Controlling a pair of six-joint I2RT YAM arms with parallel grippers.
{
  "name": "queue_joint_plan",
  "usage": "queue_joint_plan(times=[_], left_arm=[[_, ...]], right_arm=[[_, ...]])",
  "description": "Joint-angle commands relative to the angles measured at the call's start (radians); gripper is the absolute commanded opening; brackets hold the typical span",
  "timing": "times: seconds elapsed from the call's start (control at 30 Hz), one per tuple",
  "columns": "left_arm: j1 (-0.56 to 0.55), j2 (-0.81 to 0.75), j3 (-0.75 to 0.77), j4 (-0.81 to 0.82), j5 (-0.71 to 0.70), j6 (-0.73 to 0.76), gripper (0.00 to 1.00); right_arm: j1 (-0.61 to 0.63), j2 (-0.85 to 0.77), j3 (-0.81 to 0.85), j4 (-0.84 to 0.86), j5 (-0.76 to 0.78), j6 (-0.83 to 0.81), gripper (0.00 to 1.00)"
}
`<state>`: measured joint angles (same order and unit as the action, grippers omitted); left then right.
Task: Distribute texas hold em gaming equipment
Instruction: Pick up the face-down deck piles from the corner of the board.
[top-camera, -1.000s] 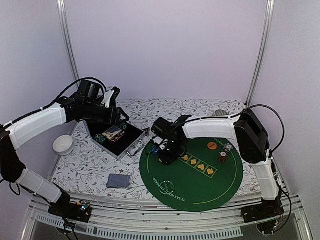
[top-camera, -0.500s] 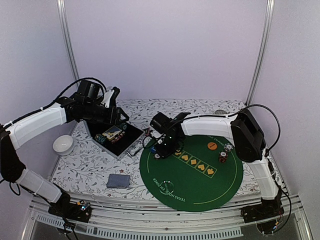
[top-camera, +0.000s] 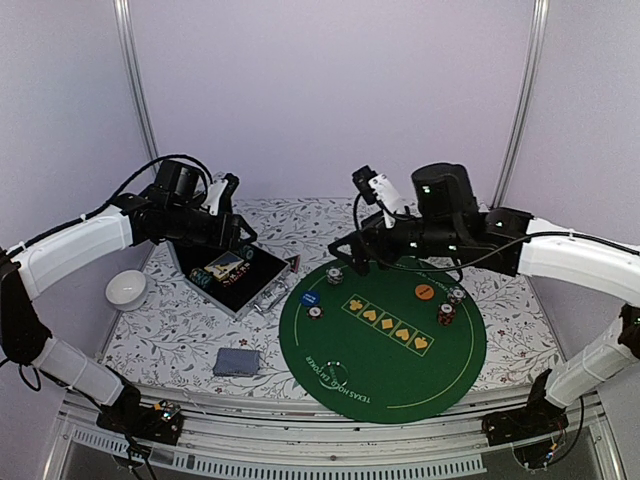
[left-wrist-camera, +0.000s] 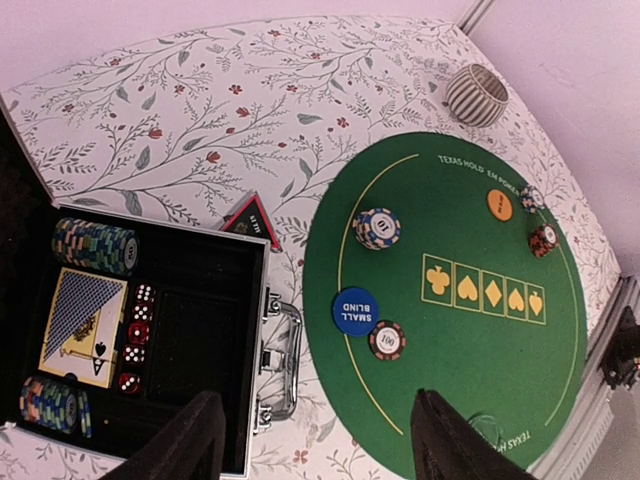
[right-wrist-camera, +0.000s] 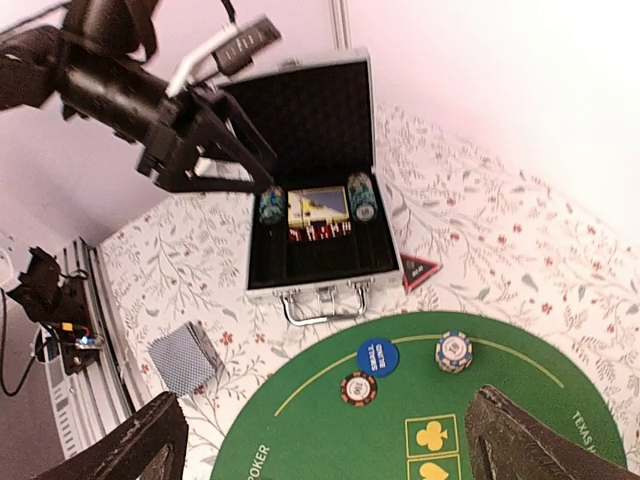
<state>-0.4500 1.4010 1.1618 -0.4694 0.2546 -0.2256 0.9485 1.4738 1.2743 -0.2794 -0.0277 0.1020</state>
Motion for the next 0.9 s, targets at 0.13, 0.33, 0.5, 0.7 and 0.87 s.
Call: queue_joint_plan(times=[0.13, 0.33, 0.5, 0.7, 0.87], left_arm=[[-0.071, -0.091, -0.050, 0.080, 0.164, 0.146, 0.71], [-0.391, -0.133, -0.039, -0.067, 0.002, 0.369, 0.77], [-0.610, -0.073, 0.008, -0.295, -0.183, 0.417, 0.83], [-0.847, 0.122, 0.150, -0.641, -0.496, 0.436, 0.85], [-0.825, 0.224, 0.028, -0.774, -0.524, 0.500, 0.87]], right_arm=[[-0.022, -0.213, -0.219, 0.253, 0.012, -0.029, 0.99], [-0.032, -0.231, -0.237, 0.210, 0.019, -0.046, 0.99], [-0.044, -0.230, -0.255, 0.193, -0.005, -0.065, 0.99], [-0.090, -0.251, -0.315, 0.190, -0.028, -0.058, 0.99], [-0.101, -0.274, -0.378, 0.190, -0.015, -0.021, 0.99]])
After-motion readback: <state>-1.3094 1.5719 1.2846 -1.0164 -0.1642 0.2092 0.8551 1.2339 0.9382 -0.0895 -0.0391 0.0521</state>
